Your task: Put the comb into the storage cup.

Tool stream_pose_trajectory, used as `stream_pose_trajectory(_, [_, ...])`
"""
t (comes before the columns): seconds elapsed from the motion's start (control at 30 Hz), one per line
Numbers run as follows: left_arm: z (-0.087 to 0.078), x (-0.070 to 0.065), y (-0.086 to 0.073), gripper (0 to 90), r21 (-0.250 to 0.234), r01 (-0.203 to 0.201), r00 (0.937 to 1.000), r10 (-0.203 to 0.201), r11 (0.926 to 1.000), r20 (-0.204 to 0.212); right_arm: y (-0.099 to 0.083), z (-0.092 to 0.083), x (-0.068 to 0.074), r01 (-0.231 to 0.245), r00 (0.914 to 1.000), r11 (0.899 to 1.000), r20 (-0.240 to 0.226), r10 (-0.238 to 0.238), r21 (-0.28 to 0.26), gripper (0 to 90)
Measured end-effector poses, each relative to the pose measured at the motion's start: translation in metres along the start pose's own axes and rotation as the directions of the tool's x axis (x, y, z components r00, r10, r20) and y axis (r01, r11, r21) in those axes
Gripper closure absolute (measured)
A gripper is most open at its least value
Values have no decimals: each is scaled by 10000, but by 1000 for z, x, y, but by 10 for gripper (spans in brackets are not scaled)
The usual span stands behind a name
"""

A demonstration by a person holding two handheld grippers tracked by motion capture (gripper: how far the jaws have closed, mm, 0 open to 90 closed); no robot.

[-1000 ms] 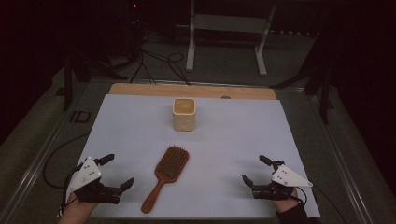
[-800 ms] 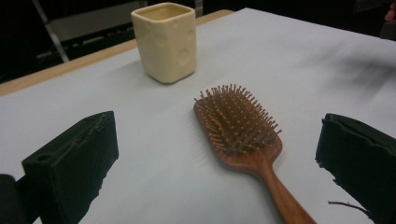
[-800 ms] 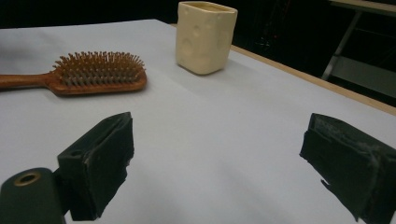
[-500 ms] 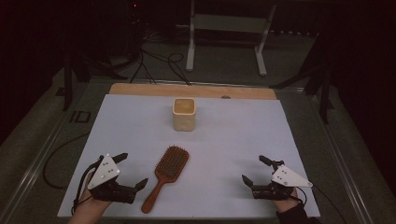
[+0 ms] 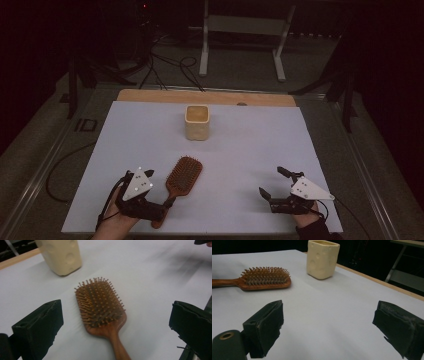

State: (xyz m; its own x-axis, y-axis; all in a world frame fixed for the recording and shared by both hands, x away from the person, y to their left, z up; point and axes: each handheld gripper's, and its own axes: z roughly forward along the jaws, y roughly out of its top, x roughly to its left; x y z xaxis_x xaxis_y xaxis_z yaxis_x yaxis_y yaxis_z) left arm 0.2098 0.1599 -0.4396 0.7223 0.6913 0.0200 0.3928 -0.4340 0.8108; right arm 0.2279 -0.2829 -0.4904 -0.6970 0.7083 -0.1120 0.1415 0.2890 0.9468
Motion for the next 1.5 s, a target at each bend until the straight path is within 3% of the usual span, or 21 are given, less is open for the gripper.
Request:
stream_pose_trajectory(0.1, [4,-3,0,0,153,253,9996,-251,9996,-128,0,0,0,-13,10000,10000,-1,13,-9,85])
stream_pose_trajectory(0.3, [12,-12,-1,0,720,379,9981,-344,9967,-505,0,0,0,-38,10000,10000,-12,38,-29,85])
stream_pose_trajectory(0.53, [22,-16,-2,0,1370,677,9950,-569,9882,-818,0,0,0,-36,10000,10000,-41,36,-43,85])
stream_pose_trajectory(0.77, [30,-15,-5,0,2254,1406,9877,-1210,9641,-985,0,1,0,-90,9999,10000,-51,90,-6,86])
stream_pose_trajectory(0.8, [30,-15,-5,0,2254,1406,9877,-1210,9641,-985,0,1,0,-90,9999,10000,-51,90,-6,86])
stream_pose_trajectory(0.83, [31,-14,-4,0,2354,1628,9841,-1404,9582,-1089,0,0,0,-92,9999,10000,-55,92,6,85])
stream_pose_trajectory(0.97, [34,-12,-4,0,2572,1945,9782,-1676,9466,-1227,0,0,0,-106,9999,9999,-60,106,8,85])
stream_pose_trajectory(1.13, [40,-10,-3,0,3131,2036,9776,-1749,9277,-1174,0,1,0,-114,9999,9999,-60,114,-1,86])
stream_pose_trajectory(1.27, [45,-9,-3,0,3470,1982,9795,-1723,9167,-1041,0,1,0,-96,9999,10000,-56,96,2,86])
stream_pose_trajectory(1.5, [55,-5,-3,1,4148,1993,9799,-1808,8878,-838,0,1,0,-158,9998,9999,-82,157,-8,86])
